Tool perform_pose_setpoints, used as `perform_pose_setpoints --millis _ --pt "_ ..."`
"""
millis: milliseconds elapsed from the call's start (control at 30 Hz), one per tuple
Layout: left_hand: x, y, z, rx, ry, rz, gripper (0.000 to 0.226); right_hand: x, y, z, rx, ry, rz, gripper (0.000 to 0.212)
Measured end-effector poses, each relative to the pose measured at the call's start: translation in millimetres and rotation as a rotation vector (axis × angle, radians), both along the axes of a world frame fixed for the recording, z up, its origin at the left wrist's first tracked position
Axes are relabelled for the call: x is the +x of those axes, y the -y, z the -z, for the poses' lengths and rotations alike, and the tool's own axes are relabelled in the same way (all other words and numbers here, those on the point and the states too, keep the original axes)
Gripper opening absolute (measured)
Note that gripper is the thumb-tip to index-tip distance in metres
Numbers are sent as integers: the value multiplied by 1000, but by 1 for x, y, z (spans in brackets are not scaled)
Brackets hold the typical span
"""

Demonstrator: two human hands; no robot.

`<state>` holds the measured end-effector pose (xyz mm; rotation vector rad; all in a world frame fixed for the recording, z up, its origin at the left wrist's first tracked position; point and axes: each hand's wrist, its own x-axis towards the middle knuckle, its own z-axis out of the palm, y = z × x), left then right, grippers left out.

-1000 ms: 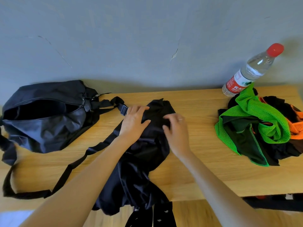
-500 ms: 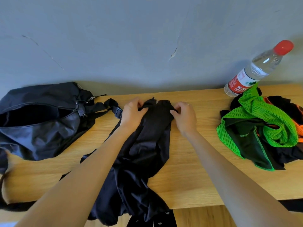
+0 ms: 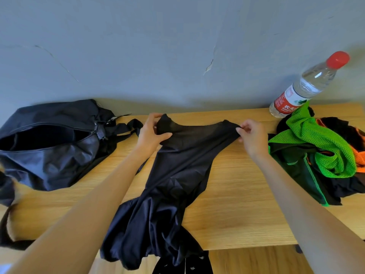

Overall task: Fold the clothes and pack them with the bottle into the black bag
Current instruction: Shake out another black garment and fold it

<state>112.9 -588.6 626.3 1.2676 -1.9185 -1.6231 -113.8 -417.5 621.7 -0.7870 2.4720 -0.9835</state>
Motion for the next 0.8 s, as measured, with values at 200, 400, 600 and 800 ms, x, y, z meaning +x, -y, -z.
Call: perform_pose_setpoints --millis 200,400,600,800 --pt "10 -2 0 -85 56 14 50 -7 -15 0 5 -67 111 4" --pt "29 -11 6 -207 268 254 27 -2 -20 -1 -46 -69 174 12" --pt "34 -35 13 -265 321 312 13 37 -27 0 -54 -12 211 43" --pt "19 -49 21 -412 440 351 21 76 -37 13 156 -26 332 59"
